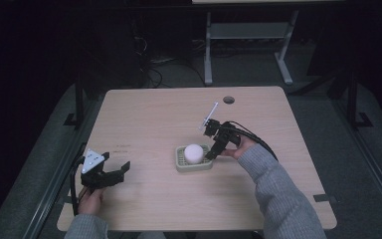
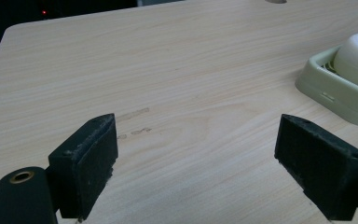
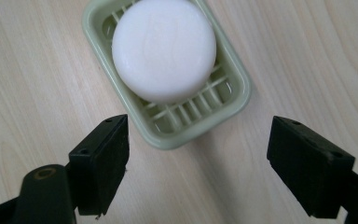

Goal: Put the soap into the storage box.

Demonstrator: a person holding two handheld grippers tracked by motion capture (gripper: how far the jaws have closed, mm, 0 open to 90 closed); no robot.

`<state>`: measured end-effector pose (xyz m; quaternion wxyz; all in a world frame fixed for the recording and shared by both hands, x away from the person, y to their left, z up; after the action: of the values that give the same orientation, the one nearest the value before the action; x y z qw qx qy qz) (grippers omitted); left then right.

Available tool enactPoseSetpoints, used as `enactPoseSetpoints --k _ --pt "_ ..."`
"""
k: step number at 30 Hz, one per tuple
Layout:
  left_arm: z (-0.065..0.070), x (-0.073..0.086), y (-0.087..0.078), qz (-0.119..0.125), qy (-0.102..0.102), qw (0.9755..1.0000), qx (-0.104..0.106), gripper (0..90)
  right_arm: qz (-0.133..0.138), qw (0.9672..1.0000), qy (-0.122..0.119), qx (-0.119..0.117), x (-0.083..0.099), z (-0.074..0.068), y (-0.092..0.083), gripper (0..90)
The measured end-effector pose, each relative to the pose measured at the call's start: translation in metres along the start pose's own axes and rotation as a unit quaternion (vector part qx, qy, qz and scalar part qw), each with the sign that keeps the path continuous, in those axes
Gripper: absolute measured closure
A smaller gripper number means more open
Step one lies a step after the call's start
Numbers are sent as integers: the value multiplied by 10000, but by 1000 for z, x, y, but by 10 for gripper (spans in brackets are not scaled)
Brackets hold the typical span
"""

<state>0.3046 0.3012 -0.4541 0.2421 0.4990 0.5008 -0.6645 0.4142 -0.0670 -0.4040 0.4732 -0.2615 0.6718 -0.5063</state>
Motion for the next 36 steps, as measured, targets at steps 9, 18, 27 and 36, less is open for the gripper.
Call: enactPoseSetpoints --k 9,18,27,36 --pt "0 0 0 -3 4 10000 6 128 40 9999 64 74 8 1 -8 204" --pt "1 0 0 5 -2 10000 9 128 96 9998 136 58 20 2 -13 206" --pt "1 0 0 -21 13 10000 3 128 83 9996 266 51 36 6 -14 209" --pt "1 1 0 -23 12 10000 9 128 80 9994 341 60 49 5 -17 212"
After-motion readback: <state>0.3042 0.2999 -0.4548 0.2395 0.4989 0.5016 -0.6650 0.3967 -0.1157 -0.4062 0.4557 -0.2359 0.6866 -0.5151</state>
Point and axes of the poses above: each handheld gripper's, and its own axes: y roughly forward along the jaws, x roughly out of its underside, z roughly to its right, the point moved 2 cm from there along y, roughly forward along the jaws, and after that the axes turned 2 degrees about z, right-handed, at the moved point
